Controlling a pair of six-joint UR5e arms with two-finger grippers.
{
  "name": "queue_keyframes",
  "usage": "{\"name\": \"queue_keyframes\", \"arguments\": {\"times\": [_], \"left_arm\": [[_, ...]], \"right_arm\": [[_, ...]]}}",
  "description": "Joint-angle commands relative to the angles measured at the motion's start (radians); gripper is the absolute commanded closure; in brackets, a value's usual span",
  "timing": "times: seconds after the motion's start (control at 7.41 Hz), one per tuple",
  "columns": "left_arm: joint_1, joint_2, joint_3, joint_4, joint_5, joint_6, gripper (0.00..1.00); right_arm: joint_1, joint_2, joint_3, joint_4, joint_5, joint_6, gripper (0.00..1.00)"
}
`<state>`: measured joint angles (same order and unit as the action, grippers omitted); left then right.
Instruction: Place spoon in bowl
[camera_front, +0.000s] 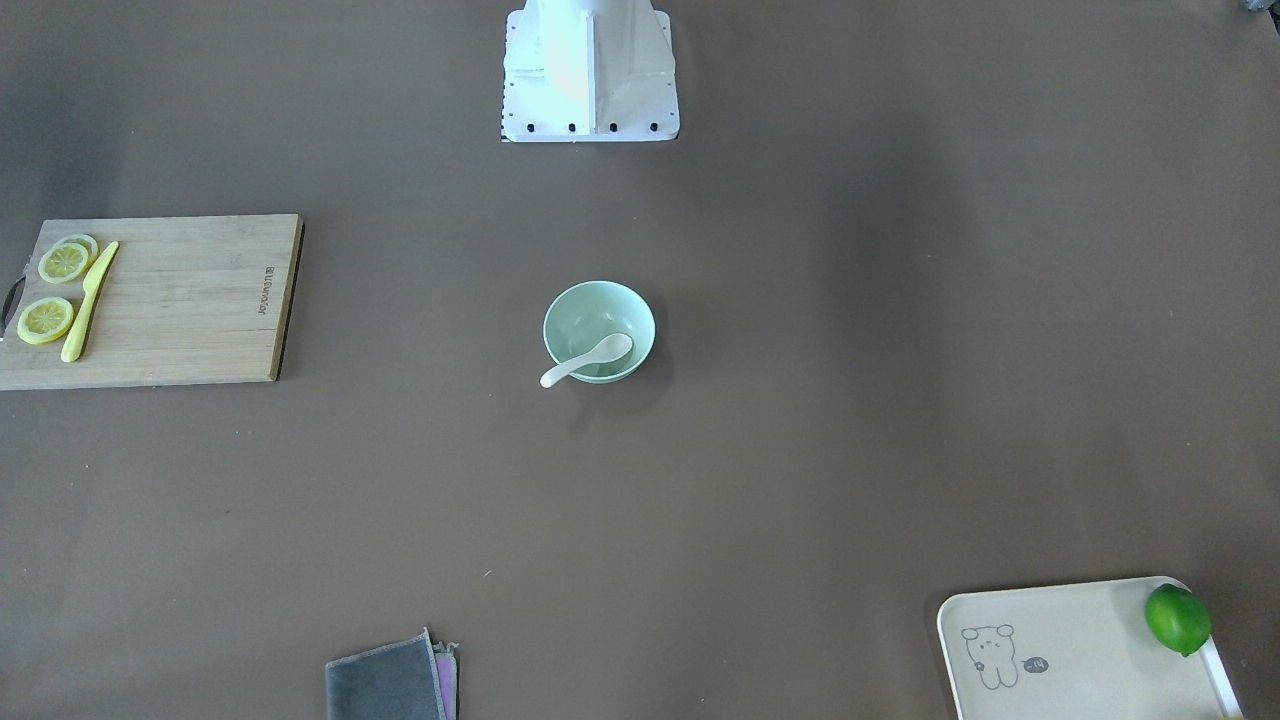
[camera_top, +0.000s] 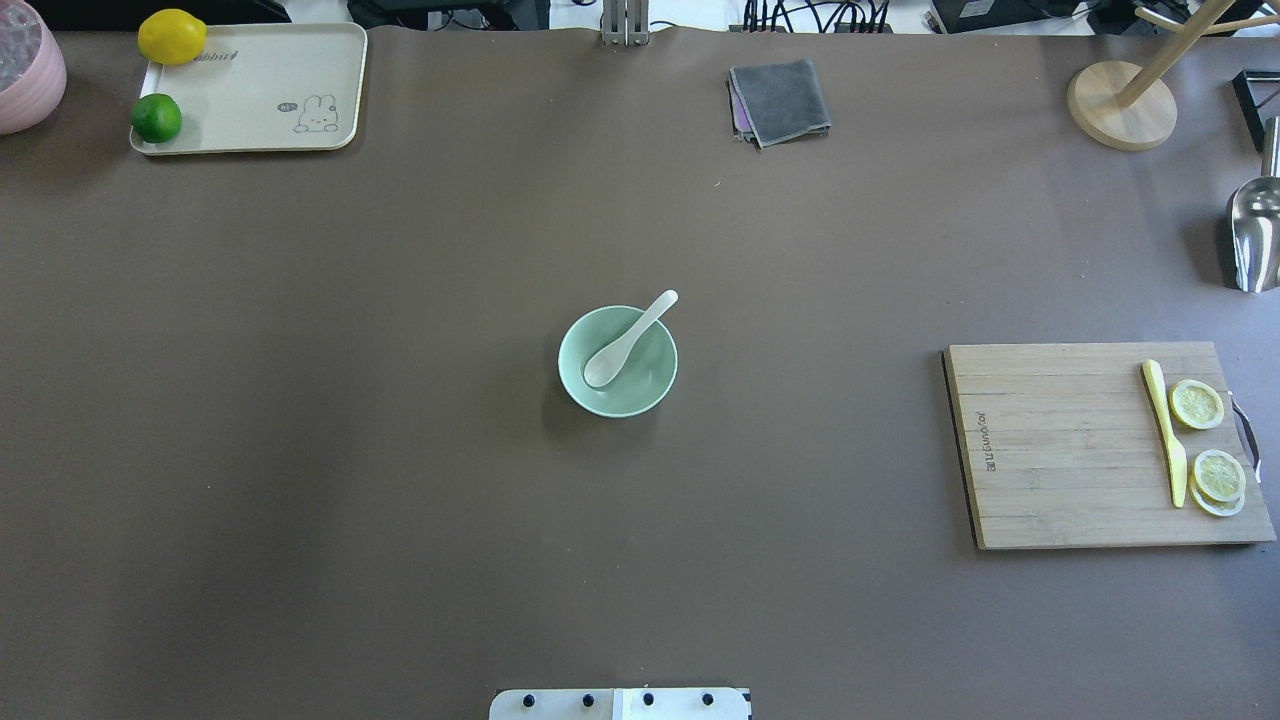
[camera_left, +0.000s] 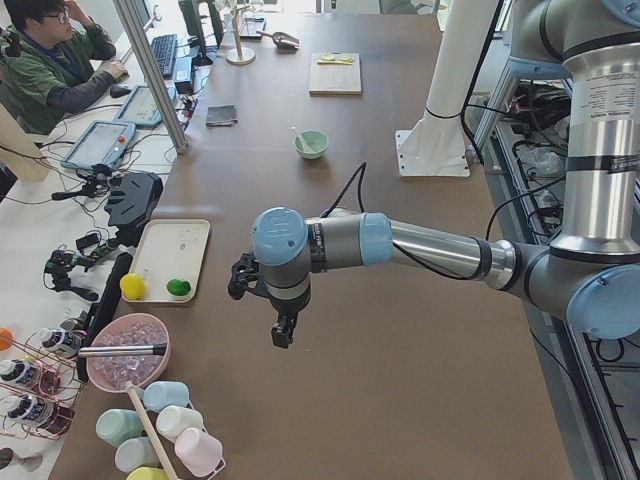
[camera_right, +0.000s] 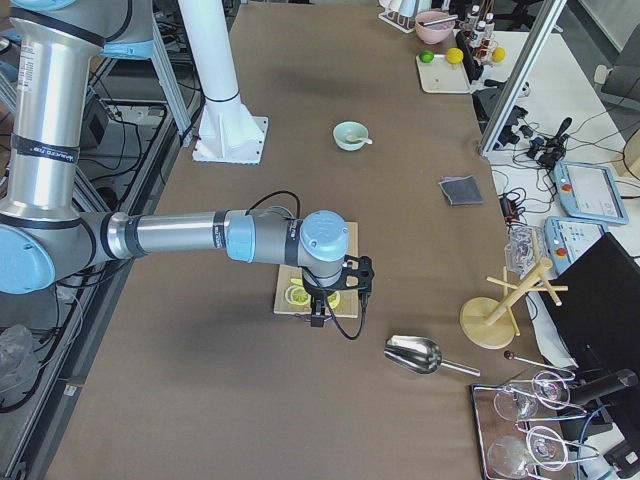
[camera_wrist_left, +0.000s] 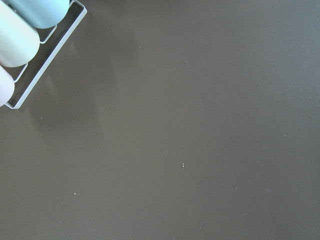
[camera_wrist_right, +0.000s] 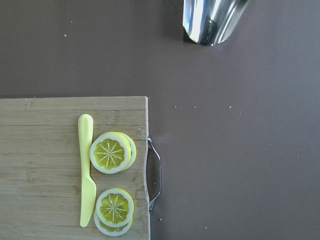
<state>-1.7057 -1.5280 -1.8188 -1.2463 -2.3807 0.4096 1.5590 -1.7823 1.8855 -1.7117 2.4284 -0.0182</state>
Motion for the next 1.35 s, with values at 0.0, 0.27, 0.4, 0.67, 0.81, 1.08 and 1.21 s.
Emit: {"name": "queue_keyframes", "arguments": {"times": [0.0, 0.27, 0.4, 0.67, 0.81, 1.08, 1.21], "left_arm": [[0.000, 0.000, 0.007, -0.030, 0.000, 0.000, 0.01], [0.001, 0.000, 0.050, -0.102, 0.000, -0.002, 0.01], [0.000, 0.000, 0.050, -0.107, 0.000, -0.003, 0.01], [0.000, 0.000, 0.050, -0.107, 0.001, -0.005, 0.01], [0.000, 0.002, 0.050, -0.107, 0.002, -0.005, 0.01], [0.000, 0.002, 0.049, -0.107, 0.002, -0.005, 0.01], [0.000, 0.002, 0.049, -0.107, 0.002, -0.005, 0.01]], "right_arm": [[-0.005, 0.000, -0.002, 0.026, -0.003, 0.000, 0.00], [-0.011, 0.000, 0.000, 0.027, -0.002, -0.002, 0.00], [-0.011, 0.000, -0.002, 0.029, -0.002, -0.002, 0.00], [-0.014, 0.000, -0.002, 0.029, -0.005, 0.000, 0.00], [-0.014, 0.000, -0.002, 0.029, -0.006, 0.000, 0.00], [-0.017, 0.000, -0.002, 0.029, -0.006, 0.000, 0.00], [-0.017, 0.000, -0.002, 0.029, -0.008, 0.000, 0.00]]}}
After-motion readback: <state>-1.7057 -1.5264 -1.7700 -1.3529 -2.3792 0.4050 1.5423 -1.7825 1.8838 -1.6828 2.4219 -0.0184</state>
